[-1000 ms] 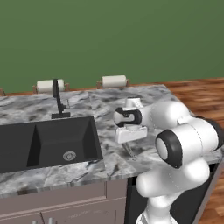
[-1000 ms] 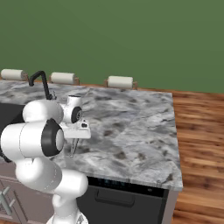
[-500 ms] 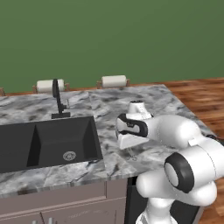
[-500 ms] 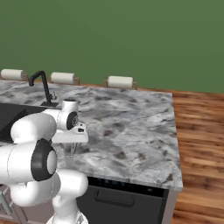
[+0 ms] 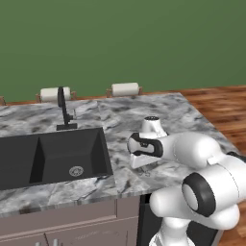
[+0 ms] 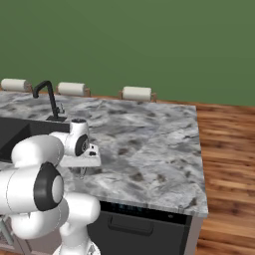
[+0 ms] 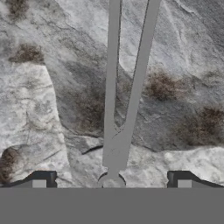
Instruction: Pick up the tongs from the counter and place them near the plate next to the oven.
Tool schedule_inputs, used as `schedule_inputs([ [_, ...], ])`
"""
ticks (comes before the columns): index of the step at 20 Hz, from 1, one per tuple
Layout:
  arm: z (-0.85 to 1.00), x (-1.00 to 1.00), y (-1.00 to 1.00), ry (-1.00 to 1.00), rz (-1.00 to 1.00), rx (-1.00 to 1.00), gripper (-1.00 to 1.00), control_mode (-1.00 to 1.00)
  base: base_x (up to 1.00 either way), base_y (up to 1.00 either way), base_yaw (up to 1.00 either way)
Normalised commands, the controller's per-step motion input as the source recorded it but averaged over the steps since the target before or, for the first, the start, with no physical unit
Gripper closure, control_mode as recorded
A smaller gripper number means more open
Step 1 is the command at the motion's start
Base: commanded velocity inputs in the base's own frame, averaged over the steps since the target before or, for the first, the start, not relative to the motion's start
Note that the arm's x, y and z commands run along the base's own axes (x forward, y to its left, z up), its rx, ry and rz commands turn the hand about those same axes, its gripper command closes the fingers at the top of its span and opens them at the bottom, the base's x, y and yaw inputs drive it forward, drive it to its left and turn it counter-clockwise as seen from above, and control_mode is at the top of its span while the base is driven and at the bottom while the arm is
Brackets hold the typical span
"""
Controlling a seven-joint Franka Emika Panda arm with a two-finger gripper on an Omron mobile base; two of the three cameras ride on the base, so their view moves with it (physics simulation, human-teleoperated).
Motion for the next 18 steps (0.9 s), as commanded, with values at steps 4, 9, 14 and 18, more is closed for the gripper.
schedule_inputs([
  [4, -0.12, 0.11, 0.01, 0.00, 0.00, 0.00, -1.00, -1.00, 0.00, 0.00, 0.00],
  [9, -0.23, 0.11, 0.10, 0.00, 0.00, 0.00, -1.00, -1.00, 0.00, 0.00, 0.00],
  [14, -0.35, 0.12, 0.13, 0.00, 0.00, 0.00, -1.00, -1.00, 0.00, 0.00, 0.00],
  [18, -0.20, 0.05, 0.03, -0.04, 0.00, 0.00, -1.00, -1.00, 0.00, 0.00, 0.00],
])
